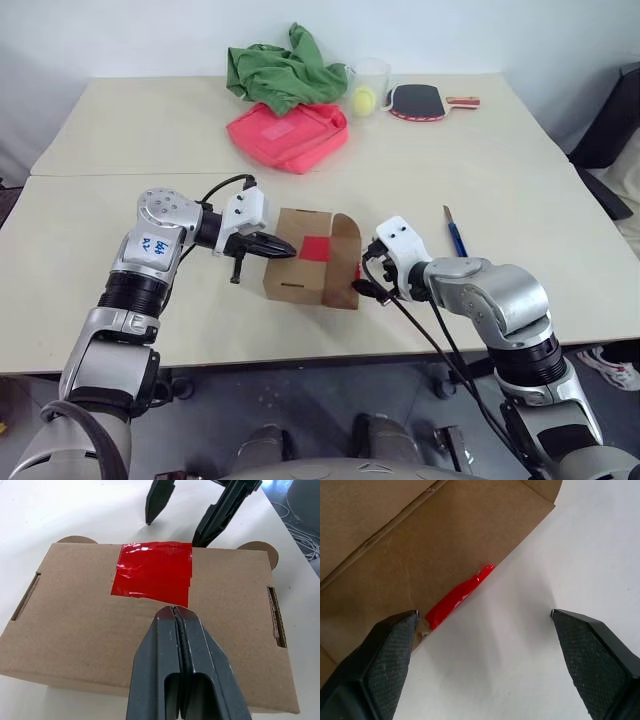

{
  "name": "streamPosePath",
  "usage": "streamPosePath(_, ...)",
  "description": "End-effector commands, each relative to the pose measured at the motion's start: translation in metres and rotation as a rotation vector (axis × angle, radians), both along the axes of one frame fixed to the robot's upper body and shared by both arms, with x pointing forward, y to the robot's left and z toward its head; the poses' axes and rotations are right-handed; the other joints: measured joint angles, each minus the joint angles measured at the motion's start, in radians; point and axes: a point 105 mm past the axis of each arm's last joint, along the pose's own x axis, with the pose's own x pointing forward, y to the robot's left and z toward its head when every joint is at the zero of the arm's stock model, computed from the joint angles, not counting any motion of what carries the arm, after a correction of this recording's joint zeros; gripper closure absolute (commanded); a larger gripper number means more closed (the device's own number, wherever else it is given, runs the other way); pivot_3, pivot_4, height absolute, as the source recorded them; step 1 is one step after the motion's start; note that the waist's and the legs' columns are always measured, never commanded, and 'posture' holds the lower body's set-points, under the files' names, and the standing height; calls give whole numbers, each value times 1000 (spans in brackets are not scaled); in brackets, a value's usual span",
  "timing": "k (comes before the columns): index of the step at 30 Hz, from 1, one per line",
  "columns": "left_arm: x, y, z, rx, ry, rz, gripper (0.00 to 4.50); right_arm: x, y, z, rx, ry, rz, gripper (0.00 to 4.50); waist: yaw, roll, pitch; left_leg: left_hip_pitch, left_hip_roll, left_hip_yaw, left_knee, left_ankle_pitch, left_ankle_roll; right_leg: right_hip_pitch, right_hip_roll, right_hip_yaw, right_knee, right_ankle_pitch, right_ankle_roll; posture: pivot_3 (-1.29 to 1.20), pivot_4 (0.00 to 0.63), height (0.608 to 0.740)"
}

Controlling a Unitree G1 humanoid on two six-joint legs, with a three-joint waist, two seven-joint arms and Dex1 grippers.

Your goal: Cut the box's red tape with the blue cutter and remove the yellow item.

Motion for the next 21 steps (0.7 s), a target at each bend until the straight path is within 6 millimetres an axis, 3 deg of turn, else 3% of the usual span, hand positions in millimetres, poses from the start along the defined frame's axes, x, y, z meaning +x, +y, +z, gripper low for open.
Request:
streamPosePath(1,-2,23,-24,71,68,79,4500,-7,-4,-13,-24,56,9,69,-1,1,-1,1,0,0,-1,0,0,0,0,0,0,0,0,0,150,740)
streamPosePath(7,-4,31,-32,88,75,105,4500,-6,7,9,22,10,53,69,-1,1,-1,1,0,0,-1,0,0,0,0,1,0,0,0,0,150,740)
streamPosePath(13,-6,30,-35,88,78,103,4500,-3,5,22,16,-20,55,69,-1,1,-1,1,0,0,-1,0,0,0,0,2,0,0,0,0,150,740)
streamPosePath(17,-6,28,-35,84,75,100,4500,-6,-16,20,-76,-37,57,69,0,1,-1,1,0,0,-1,0,0,0,-1,2,0,0,0,0,150,740)
streamPosePath(21,-8,29,-36,81,82,101,4500,-9,-30,32,-73,-53,41,69,-1,2,-1,1,0,1,-1,0,1,0,-1,2,-1,0,0,0,150,740)
